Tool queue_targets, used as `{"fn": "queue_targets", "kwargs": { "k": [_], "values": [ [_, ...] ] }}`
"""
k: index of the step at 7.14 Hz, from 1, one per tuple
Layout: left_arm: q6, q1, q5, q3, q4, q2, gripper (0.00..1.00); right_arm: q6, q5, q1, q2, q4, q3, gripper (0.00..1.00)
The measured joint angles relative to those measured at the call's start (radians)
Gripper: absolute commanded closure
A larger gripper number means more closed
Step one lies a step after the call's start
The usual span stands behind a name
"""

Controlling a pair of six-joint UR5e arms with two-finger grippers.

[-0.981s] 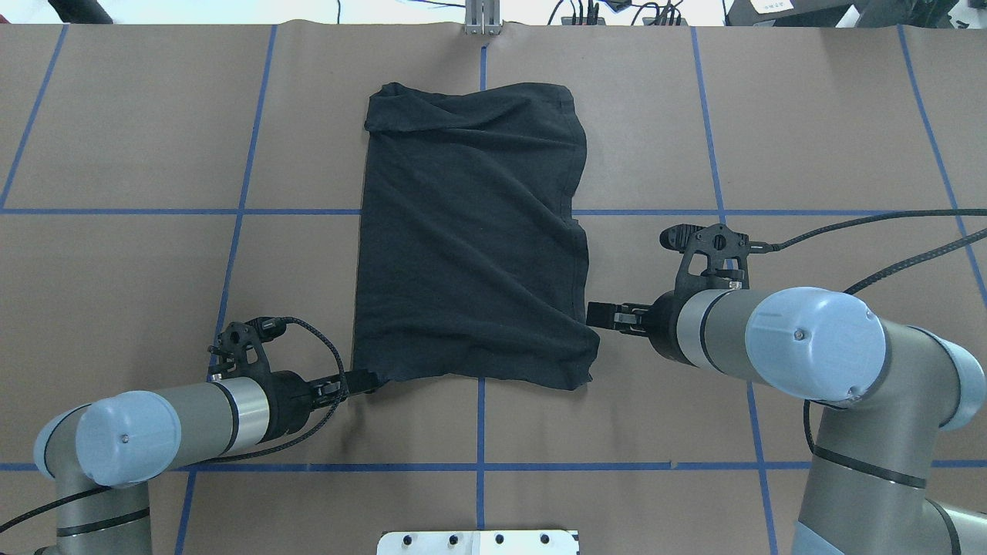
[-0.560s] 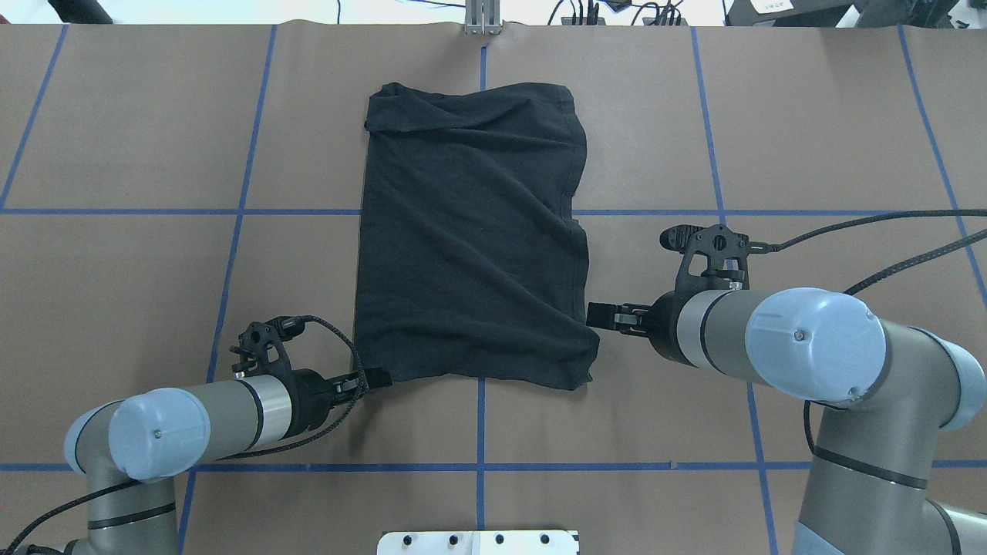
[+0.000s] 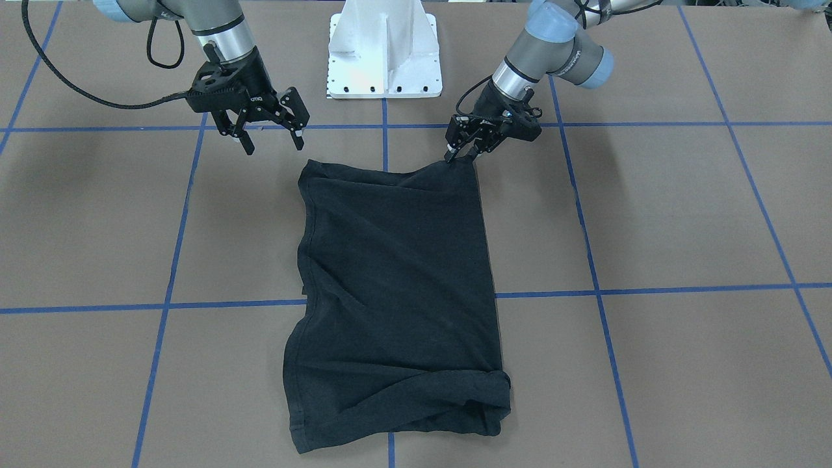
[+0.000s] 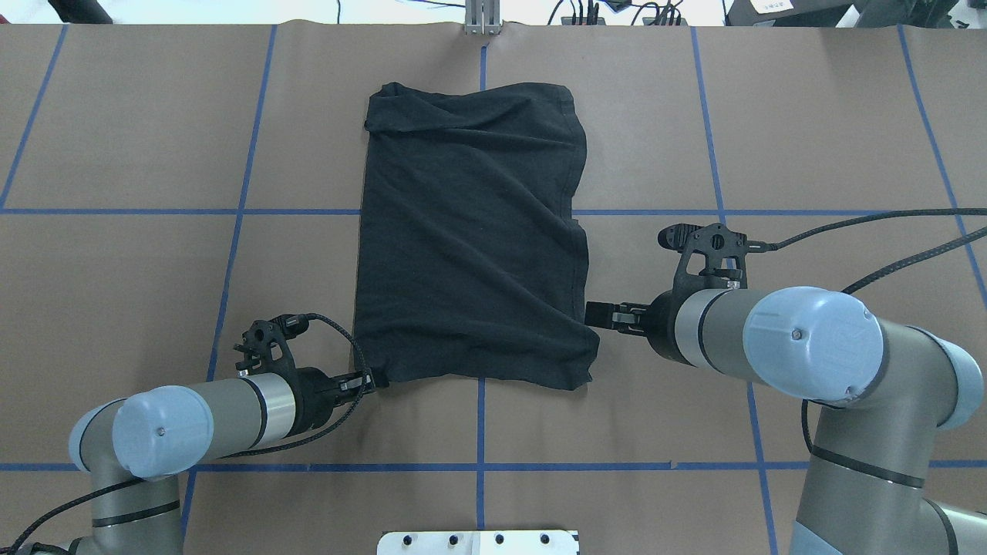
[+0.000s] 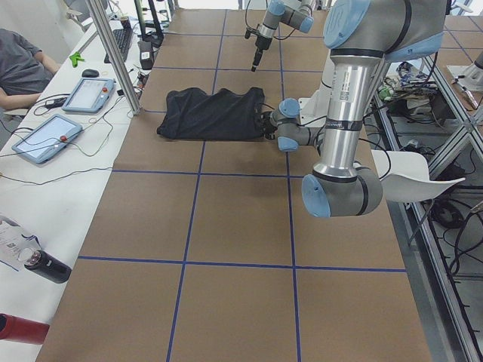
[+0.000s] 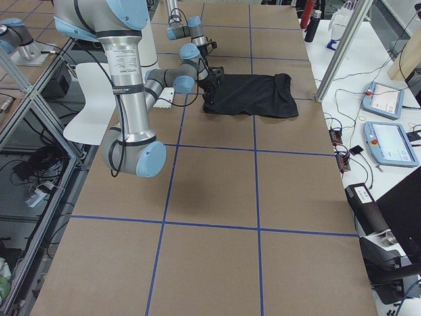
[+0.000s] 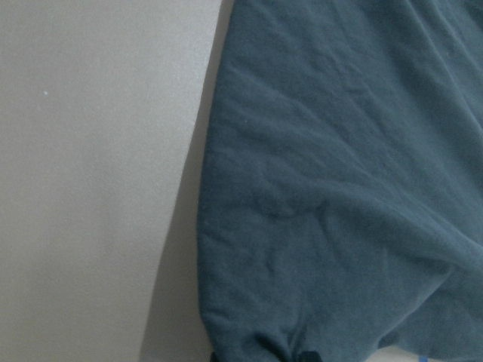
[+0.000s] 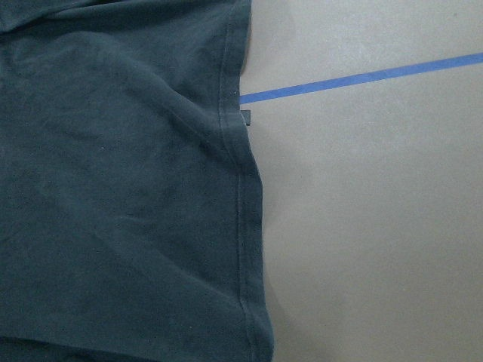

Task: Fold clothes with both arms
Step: 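Grasp the near shirt corners with both grippers, right gripper adjusting inward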

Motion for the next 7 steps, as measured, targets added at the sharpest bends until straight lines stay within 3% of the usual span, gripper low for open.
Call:
{"fn": "queue_targets", "kwargs": {
  "k": [4,7],
  "values": [
    [0.003,-0.001,-0.001,-0.008,0.001,-0.001,1.00,0.282,-0.069,-0.071,0.033,0.000,-0.047,0.04],
    [0.001,-0.001,0.001,-0.010,0.001,0.000,1.00,0.491,-0.185,-0.164,0.141,0.000,-0.163,0.04]
  ]
}}
